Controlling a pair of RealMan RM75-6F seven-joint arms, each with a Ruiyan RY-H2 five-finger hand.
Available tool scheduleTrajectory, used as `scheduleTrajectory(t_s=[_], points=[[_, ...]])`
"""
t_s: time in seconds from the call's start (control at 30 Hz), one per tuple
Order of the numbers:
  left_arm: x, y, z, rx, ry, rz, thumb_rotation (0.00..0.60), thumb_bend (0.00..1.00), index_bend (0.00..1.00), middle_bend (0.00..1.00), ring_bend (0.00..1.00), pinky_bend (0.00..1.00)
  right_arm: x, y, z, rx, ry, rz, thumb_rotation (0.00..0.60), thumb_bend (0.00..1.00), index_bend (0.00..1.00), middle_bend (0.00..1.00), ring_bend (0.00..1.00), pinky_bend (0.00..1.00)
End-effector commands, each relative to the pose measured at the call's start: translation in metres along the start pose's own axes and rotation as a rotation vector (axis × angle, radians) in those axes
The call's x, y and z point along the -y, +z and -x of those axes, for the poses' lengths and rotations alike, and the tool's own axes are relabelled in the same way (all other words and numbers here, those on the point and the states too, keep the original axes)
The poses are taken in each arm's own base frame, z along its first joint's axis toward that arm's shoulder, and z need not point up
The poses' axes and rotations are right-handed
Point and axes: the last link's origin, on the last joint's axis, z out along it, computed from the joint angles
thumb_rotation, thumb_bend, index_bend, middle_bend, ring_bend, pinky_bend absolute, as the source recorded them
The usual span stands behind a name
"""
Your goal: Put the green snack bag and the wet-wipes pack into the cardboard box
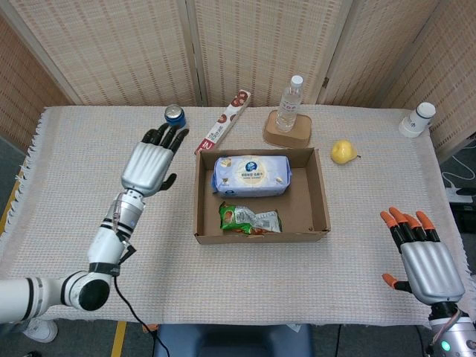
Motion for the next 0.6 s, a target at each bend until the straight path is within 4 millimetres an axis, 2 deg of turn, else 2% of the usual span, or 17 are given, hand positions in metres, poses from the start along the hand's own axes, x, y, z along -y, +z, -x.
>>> scheduleTrajectory(t_s=[0.03,0.17,0.3,0.43,0.6], points=[[0.073,-0.054,-0.005,-0.026,0.110,-0.075,0.600,0.36,0.00,0.00,0.00,0.15,0.002,-0.001,0.001,0.001,-0.003,-0.009,0.600,0.02,0.08,0.03,0.00,0.00],[0.121,-0.098,-0.001,0.026,0.149,-0.115,0.600,0.36,0.00,0.00,0.00,0.16,0.005,-0.004,0.003,-0.003,-0.009,-0.026,0.600,0.02,0.08,0.03,0.00,0.00],[0.154,-0.148,0.007,0.068,0.173,-0.136,0.600,0.33,0.00,0.00,0.00,0.17,0.011,-0.007,0.003,-0.013,-0.009,-0.061,0.600,0.02,0.08,0.03,0.00,0.00],[0.177,-0.205,0.013,0.091,0.164,-0.152,0.600,0.26,0.00,0.02,0.00,0.18,0.013,-0.011,0.004,-0.012,-0.009,-0.073,0.600,0.02,0.08,0.03,0.00,0.00],[0.190,-0.251,0.022,0.116,0.169,-0.160,0.600,0.25,0.02,0.04,0.00,0.19,0.014,-0.010,0.005,-0.008,-0.012,-0.077,0.600,0.02,0.08,0.03,0.00,0.00]])
